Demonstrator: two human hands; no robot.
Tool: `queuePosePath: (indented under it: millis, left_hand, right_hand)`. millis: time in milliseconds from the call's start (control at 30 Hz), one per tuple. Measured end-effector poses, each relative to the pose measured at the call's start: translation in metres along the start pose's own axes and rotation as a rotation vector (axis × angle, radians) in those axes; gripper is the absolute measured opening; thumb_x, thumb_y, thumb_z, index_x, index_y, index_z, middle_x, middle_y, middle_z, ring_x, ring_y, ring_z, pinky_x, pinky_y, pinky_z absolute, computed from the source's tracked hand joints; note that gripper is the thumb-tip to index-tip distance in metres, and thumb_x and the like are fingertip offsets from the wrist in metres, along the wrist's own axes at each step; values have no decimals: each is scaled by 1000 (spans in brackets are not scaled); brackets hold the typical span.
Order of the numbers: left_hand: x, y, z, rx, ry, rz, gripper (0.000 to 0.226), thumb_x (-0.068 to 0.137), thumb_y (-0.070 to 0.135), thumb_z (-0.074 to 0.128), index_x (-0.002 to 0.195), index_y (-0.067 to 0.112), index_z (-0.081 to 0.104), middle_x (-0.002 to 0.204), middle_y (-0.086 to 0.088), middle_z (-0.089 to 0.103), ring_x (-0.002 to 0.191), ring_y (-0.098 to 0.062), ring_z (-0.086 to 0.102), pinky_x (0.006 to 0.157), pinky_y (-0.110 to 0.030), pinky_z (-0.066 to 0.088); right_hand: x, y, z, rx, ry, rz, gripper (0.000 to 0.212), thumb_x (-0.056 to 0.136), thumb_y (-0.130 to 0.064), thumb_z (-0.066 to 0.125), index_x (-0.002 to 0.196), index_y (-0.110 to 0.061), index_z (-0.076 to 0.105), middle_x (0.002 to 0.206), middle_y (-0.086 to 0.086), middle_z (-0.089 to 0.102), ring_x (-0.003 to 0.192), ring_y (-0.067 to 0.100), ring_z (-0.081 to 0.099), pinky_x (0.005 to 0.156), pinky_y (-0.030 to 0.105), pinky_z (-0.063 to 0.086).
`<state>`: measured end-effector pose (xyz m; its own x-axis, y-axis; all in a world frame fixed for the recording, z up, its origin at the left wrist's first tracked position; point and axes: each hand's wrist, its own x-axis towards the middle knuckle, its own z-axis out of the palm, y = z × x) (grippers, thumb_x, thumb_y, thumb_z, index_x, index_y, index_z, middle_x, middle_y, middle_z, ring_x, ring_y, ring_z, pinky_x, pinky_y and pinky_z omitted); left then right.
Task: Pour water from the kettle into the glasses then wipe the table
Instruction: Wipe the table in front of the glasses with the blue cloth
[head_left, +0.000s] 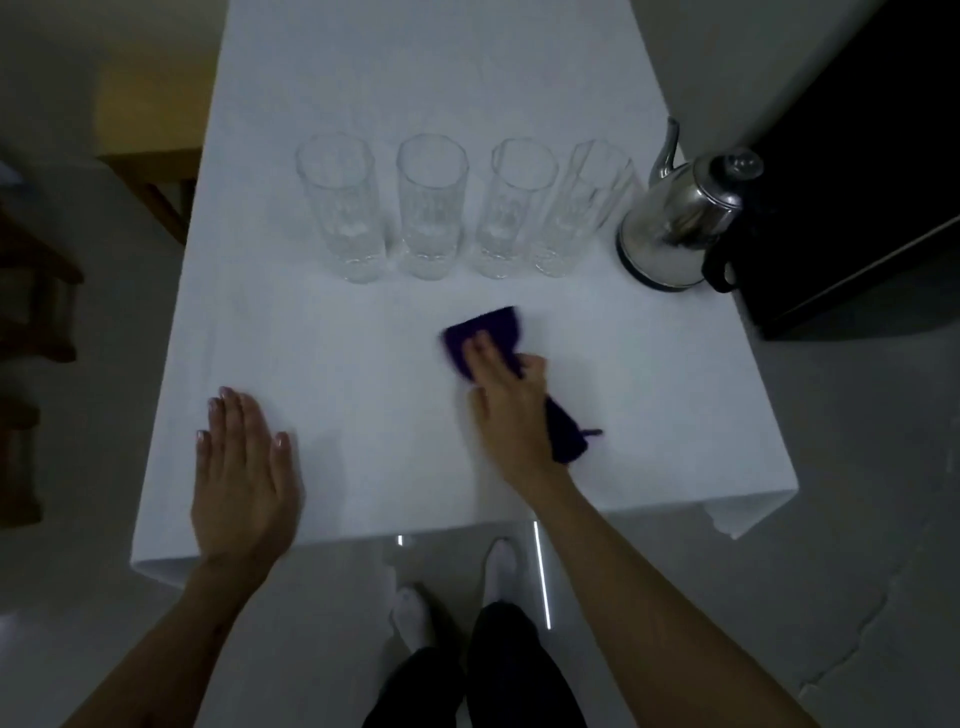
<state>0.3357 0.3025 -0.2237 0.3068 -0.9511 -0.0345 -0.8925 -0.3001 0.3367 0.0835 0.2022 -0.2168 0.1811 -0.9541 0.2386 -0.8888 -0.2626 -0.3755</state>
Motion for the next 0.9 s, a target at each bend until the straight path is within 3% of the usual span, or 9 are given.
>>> queuePosePath:
  millis: [133, 233, 300, 433, 533, 633, 700, 800, 900]
  left_hand:
    - [0, 0, -2, 1, -20, 6, 67, 99, 44, 8, 151, 2, 8, 161, -14, 5, 149, -24, 2, 121, -45, 7]
    - [0, 3, -3, 56, -34, -5, 70, 98, 45, 9, 150, -2, 10, 160, -19, 7, 149, -28, 2, 121, -49, 6]
    - [2, 10, -5, 121, -2, -7, 70, 99, 43, 11, 148, -6, 14, 158, -23, 11, 148, -32, 5, 120, -50, 4]
    - [18, 51, 1, 91, -2, 161, 64, 100, 35, 16, 145, -10, 24, 155, -26, 20, 147, -35, 14, 120, -48, 6]
    - [32, 88, 16, 14, -39, 225, 63, 100, 35, 16, 144, -9, 28, 155, -24, 22, 147, -32, 17, 120, -44, 7]
    - [37, 105, 29, -13, -47, 207, 64, 100, 35, 13, 145, -7, 27, 156, -22, 22, 147, -30, 16, 121, -40, 4]
    - [36, 105, 33, -18, -48, 197, 64, 100, 36, 11, 146, -6, 25, 157, -20, 20, 148, -28, 14, 121, -41, 4]
    - [34, 102, 34, -10, -63, 205, 65, 100, 38, 7, 148, -4, 19, 159, -18, 15, 149, -25, 9, 121, -41, 3]
    - [33, 104, 33, -5, -76, 193, 64, 100, 37, 7, 149, -4, 16, 159, -18, 12, 149, -25, 6, 121, -43, 3]
  right_hand:
    - [-51, 17, -16, 111, -281, -486, 44, 95, -16, 52, 138, -16, 61, 146, -3, 56, 107, 34, 52, 94, 40, 45]
    - [-71, 79, -50, 33, -224, -489, 48, 91, -10, 57, 138, -18, 61, 146, -5, 53, 112, 29, 54, 99, 41, 42]
    - [-74, 123, -73, -42, -137, -279, 55, 85, -3, 59, 138, -17, 59, 143, 3, 57, 112, 29, 49, 95, 45, 43]
    - [-34, 161, -75, -176, 79, 455, 57, 90, -1, 61, 146, -4, 48, 138, 22, 58, 106, 45, 45, 86, 52, 46]
    - [17, 127, -50, -206, 147, 607, 46, 92, -1, 51, 138, 8, 52, 145, 24, 51, 104, 52, 51, 85, 54, 44]
    - [51, 72, -16, -141, 106, 478, 46, 81, -3, 51, 124, 7, 64, 133, 25, 62, 91, 52, 58, 78, 51, 49]
    - [54, 33, 2, -103, 62, 235, 51, 80, -12, 43, 123, 0, 68, 131, 18, 65, 84, 44, 59, 74, 44, 52]
    - [26, 2, 5, 5, -95, -217, 50, 87, -17, 41, 129, -4, 65, 138, 10, 63, 95, 39, 52, 79, 43, 51]
    - [-10, 25, -10, 116, -126, -366, 44, 89, -15, 50, 129, -9, 67, 137, 4, 64, 101, 35, 50, 76, 45, 52]
